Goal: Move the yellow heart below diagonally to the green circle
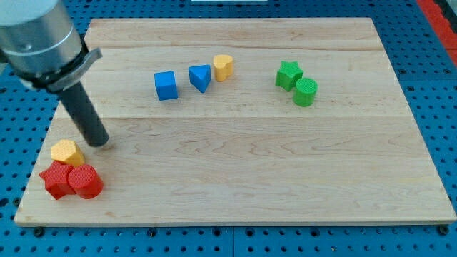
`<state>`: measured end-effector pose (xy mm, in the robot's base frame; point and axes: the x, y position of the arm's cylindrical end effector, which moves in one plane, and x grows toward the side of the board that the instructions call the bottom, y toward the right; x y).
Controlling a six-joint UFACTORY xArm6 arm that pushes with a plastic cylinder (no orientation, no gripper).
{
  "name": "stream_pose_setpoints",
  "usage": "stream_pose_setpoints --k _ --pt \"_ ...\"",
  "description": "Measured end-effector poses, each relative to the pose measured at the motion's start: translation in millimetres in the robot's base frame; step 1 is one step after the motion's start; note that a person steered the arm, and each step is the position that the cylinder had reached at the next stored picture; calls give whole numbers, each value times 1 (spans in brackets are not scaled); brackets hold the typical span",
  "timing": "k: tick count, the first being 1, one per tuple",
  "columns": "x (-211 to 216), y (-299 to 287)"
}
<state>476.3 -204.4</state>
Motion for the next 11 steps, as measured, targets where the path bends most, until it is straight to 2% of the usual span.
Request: stream_pose_setpoints --k 1,2,3,4,5,7,8,9,10,11 --pt "-47 -43" --pt "-101 -47" --pt "-137 9" --pt "-149 101" --pt "-155 172" --pt "-144 233" --pt "-100 237" --pt "-98 237" --pt "-134 237" --pt "-129 254"
